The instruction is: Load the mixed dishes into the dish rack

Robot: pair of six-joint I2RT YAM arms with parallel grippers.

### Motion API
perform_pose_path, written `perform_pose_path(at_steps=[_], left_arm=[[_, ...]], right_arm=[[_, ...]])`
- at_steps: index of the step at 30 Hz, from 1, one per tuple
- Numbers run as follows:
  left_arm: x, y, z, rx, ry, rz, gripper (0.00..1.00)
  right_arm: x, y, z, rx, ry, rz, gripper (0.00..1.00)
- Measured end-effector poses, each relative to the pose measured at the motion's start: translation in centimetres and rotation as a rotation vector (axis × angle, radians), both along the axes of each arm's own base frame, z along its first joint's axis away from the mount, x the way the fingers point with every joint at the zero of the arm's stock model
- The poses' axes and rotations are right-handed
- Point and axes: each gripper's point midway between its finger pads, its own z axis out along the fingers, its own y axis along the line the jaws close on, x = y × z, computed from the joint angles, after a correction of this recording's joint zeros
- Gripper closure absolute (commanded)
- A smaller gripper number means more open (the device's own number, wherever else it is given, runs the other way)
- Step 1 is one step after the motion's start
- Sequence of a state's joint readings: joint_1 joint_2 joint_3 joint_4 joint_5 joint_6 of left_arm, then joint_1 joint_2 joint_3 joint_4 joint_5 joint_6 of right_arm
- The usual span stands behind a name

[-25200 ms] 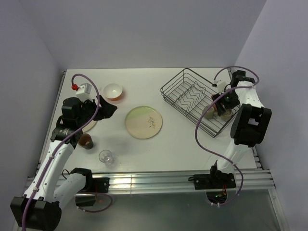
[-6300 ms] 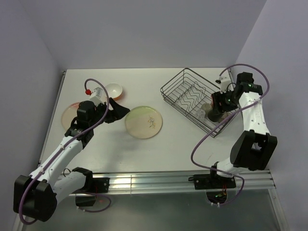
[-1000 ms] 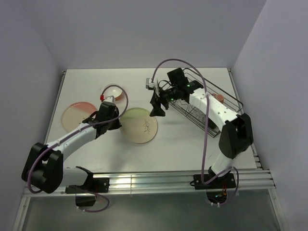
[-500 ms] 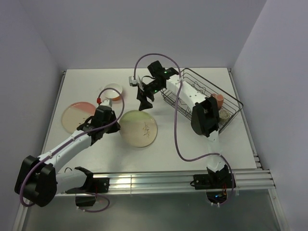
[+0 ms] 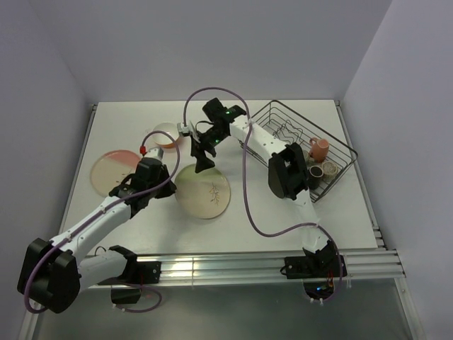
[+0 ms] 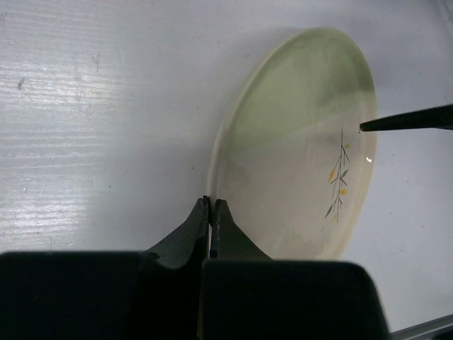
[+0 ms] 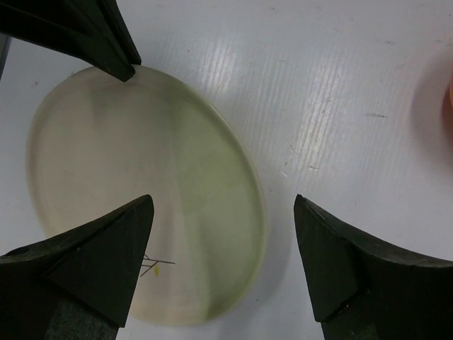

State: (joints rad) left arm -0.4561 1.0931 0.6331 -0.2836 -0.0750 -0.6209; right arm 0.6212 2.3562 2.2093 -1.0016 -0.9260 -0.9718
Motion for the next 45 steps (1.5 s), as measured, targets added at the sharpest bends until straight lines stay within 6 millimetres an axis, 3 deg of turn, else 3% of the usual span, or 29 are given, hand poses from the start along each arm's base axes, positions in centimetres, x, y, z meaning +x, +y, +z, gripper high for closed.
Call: perform_pose_path(at_steps=[16, 30, 36, 45], left_arm=[[-1.2, -0.9, 0.1, 0.011, 0.006, -0.073, 1.0], [-2.0, -2.1, 0.3, 0.032, -0.005, -0.153, 1.0], [-2.2, -2.3, 0.9, 0.034, -0.033, -0.176, 1.0], [-2.3, -2.8, 1.3, 0.048, -0.047, -0.21, 1.0]], right_arm=[[-0.2, 0.0, -4.0, -0.048, 0.046, 0.029, 0.13], [-3.7, -2.7, -5.0, -0.108, 0.079, 0.183, 0.18], [-4.3, -3.0, -5.0, -0.111, 0.08, 0.211, 0.2], [-4.7, -3.0, -5.0, -0.111, 0.08, 0.229, 0.38]])
